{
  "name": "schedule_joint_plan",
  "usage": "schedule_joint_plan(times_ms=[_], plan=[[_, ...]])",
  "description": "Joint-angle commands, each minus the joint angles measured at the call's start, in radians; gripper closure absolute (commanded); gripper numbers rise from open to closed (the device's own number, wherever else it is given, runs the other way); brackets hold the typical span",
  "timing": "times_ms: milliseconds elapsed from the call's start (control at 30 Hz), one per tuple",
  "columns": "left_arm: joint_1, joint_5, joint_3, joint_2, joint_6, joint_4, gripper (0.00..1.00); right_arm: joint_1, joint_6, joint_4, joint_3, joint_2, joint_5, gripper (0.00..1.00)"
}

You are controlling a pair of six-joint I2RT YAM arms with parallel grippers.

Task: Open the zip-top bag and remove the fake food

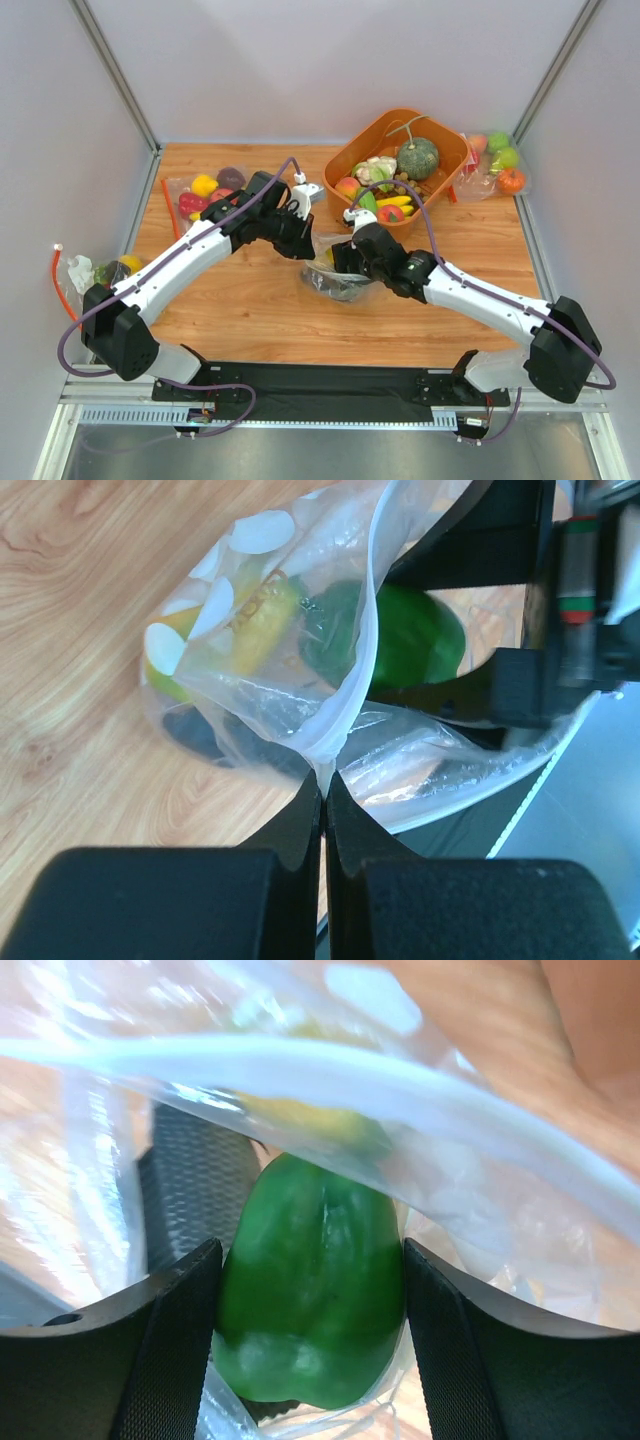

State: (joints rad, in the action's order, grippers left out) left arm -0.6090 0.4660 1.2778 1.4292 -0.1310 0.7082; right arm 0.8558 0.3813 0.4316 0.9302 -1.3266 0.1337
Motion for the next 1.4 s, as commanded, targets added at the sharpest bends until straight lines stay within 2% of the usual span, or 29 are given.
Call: schedule_joint_plan(times_ms=[0, 233, 367, 433, 467, 500, 533, 600, 700, 867, 967, 1000, 1100, 1367], plan=[[0.000, -0.009, 0.040, -0.004, 0.011, 0.007, 1.00, -0.003, 0.093, -0.189, -0.027, 0.023, -0.019, 0.85], [0.000, -0.010, 0.040, -0.004, 0.011, 0.008, 1.00, -0.014, 0.226, -0.485, -0.169, 0.009, 0.012, 0.83], [-0.001, -0.009, 0.040, 0.000, 0.011, 0.010, 1.00, -0.015, 0.261, -0.568, -0.202, -0.028, 0.056, 0.82], [-0.003, -0.007, 0.040, 0.004, 0.010, 0.010, 1.00, -0.018, 0.271, -0.586, -0.202, -0.039, 0.067, 0.75], [-0.005, -0.009, 0.040, 0.002, 0.011, 0.010, 1.00, -0.018, 0.269, -0.590, -0.199, -0.052, 0.067, 0.69], [-0.006, -0.009, 0.040, 0.000, 0.013, 0.011, 1.00, -0.018, 0.252, -0.581, -0.189, -0.060, 0.067, 0.55], [-0.006, -0.010, 0.041, 0.002, 0.013, 0.011, 1.00, -0.018, 0.240, -0.550, -0.163, -0.071, 0.072, 0.47], [-0.008, -0.010, 0.040, 0.002, 0.013, 0.013, 1.00, -0.018, 0.219, -0.525, -0.146, -0.091, 0.075, 0.38], [-0.009, -0.012, 0.041, 0.000, 0.011, 0.011, 1.00, -0.005, 0.173, -0.482, -0.119, -0.091, 0.090, 0.36], [-0.009, -0.007, 0.041, 0.007, 0.011, 0.013, 1.00, 0.061, 0.044, -0.352, -0.035, -0.103, 0.204, 0.30], [-0.011, -0.009, 0.041, 0.011, 0.013, 0.016, 1.00, 0.068, 0.018, -0.359, -0.034, -0.100, 0.164, 0.23], [-0.011, -0.009, 0.043, 0.010, 0.011, 0.016, 1.00, 0.068, 0.015, -0.364, -0.034, -0.099, 0.152, 0.17], [-0.012, -0.006, 0.043, 0.013, 0.013, 0.017, 1.00, 0.069, -0.002, -0.357, -0.030, -0.102, 0.139, 0.11], [-0.015, -0.007, 0.045, 0.017, 0.013, 0.017, 1.00, 0.069, -0.002, -0.314, -0.011, -0.109, 0.098, 0.13]])
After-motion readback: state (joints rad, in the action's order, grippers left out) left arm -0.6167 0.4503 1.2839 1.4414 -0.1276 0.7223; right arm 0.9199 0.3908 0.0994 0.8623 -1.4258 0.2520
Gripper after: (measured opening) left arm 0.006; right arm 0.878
